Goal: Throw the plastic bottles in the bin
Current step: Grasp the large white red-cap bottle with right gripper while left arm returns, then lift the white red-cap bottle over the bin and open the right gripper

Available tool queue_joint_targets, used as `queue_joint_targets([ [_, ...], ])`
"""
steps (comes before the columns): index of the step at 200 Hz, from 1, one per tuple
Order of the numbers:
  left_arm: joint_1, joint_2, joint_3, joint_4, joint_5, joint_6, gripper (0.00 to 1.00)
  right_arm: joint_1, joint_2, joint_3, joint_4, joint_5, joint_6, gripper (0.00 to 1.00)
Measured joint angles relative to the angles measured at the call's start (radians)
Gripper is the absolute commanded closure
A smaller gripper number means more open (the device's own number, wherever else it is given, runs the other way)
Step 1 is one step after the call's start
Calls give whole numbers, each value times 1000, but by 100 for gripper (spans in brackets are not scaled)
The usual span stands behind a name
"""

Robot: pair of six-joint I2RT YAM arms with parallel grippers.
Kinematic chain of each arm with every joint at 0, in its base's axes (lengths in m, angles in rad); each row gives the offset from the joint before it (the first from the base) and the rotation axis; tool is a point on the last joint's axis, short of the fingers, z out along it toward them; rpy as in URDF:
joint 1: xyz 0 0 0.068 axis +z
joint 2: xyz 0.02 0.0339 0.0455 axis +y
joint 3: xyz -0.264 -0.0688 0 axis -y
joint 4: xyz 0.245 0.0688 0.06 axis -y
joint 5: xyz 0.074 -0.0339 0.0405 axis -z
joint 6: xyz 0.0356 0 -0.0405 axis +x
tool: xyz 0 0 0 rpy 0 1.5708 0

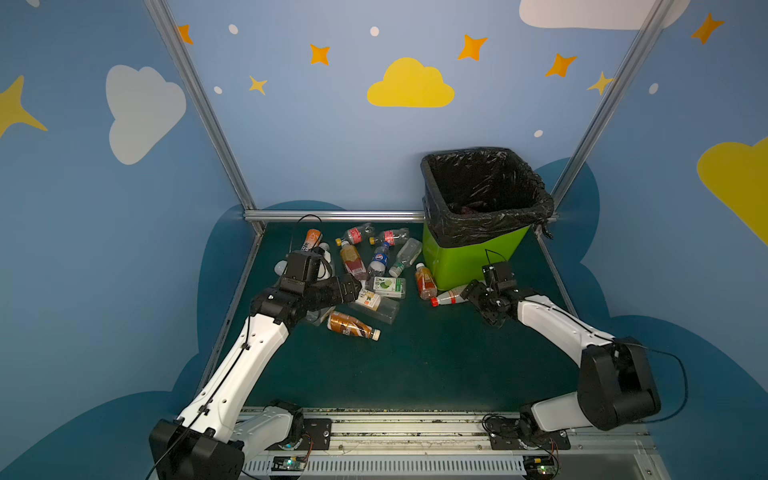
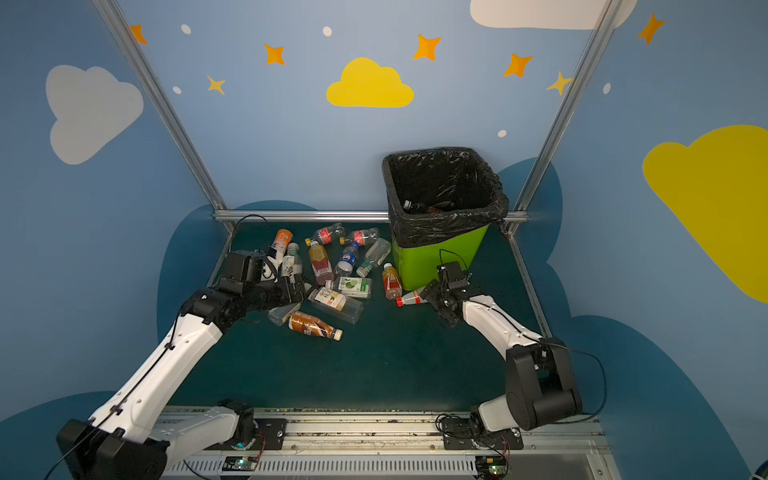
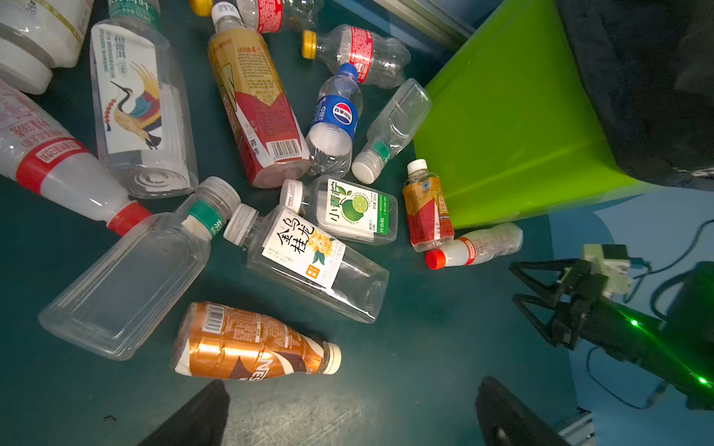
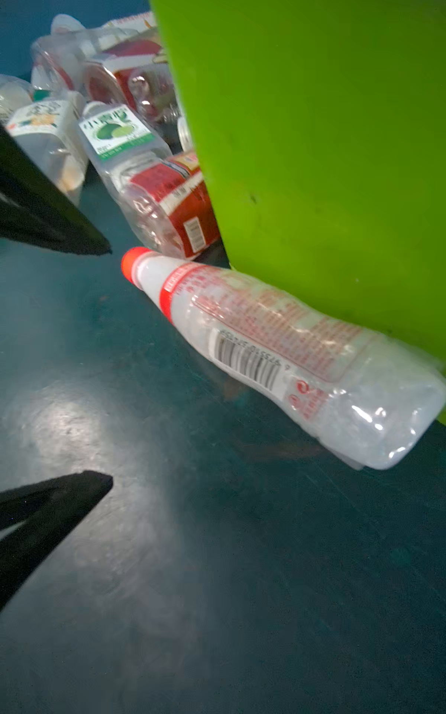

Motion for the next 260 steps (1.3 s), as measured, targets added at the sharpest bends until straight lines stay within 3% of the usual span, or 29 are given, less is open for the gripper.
queue_joint_targets([
  [149,98,24,37,-53,79,38,0,-11,193,2,254,5,117,13],
  [189,109,30,47,-61,90,55,0,-19,205,0,287,8,126,26],
  [230,120,47,49,-63,105,60,0,-48,192,-56,357,-4,127,52],
  [260,121,63,57,-66,118,60,0,-70,131,-130,385,-15,121,54],
])
